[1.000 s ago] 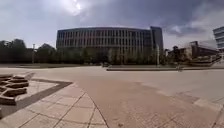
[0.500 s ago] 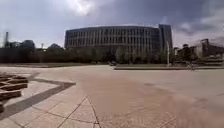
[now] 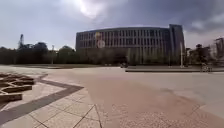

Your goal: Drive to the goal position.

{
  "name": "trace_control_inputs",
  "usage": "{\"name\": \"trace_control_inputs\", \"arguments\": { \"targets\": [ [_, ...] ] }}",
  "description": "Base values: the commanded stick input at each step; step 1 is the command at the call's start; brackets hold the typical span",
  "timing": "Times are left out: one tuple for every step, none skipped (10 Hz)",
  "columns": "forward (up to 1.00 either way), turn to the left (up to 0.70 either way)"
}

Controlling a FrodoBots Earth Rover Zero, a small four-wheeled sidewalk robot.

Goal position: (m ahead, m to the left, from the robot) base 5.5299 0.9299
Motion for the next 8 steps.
{"name": "trace_control_inputs", "arguments": {
  "targets": [
    [0.70, -0.01],
    [0.70, -0.01],
    [0.70, -0.01],
    [0.70, 0.10],
    [0.70, 0.34],
    [0.70, 0.34],
    [0.70, 0.02],
    [0.70, -0.01]
  ]
}}
